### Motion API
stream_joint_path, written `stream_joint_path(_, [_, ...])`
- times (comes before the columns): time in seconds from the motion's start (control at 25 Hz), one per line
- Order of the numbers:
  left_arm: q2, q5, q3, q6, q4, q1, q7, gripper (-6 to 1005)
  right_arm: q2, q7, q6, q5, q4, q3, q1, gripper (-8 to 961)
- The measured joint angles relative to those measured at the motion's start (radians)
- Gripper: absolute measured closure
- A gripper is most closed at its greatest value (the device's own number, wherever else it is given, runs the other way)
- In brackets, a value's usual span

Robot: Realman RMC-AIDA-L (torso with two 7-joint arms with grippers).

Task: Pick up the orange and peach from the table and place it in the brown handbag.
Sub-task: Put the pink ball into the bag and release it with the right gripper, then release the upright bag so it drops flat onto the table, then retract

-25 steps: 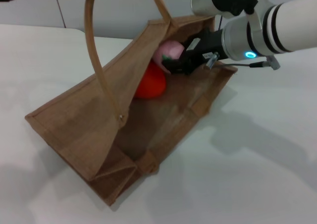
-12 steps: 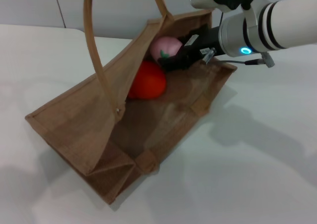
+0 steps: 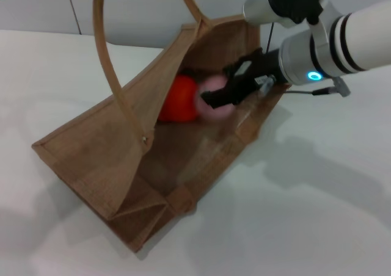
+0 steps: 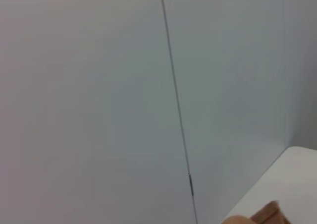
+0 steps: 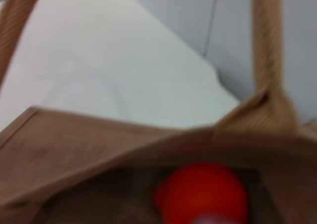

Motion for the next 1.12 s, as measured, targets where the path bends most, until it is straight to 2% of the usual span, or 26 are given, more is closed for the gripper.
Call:
stream_joint_path(0.24, [0.001, 0.025, -0.005, 0.005, -0.009, 0.005, 0.004, 888, 0.000, 0.059, 0.187, -0.132, -0.216, 0.084, -0.127, 192])
stream_joint_path(0.36, [0.001, 0.023, -0.005, 0.011, -0.010, 0.010, 0.004, 888, 0.000, 0.066, 0.214, -0.167, -0.311, 0.111, -0.184, 192])
stream_joint_path(0.64, [0.001, 0.027, -0.005, 0.015, -0.012, 0.016, 0.004, 889, 0.001, 0.064, 0.204, -0.175, -0.331, 0.120, -0.185, 191])
stream_joint_path(0.96, [0.000, 0.022, -0.037, 0.016, -0.024, 0.016, 0.008, 889, -0.001, 0.061, 0.209, -0.187, -0.359, 0.210, -0.214, 191])
stream_joint_path(1.12, [0.000, 0.015, -0.055, 0.017, -0.052, 0.010, 0.031, 889, 0.002, 0.065, 0.202, -0.258, -0.365, 0.287, -0.227, 191])
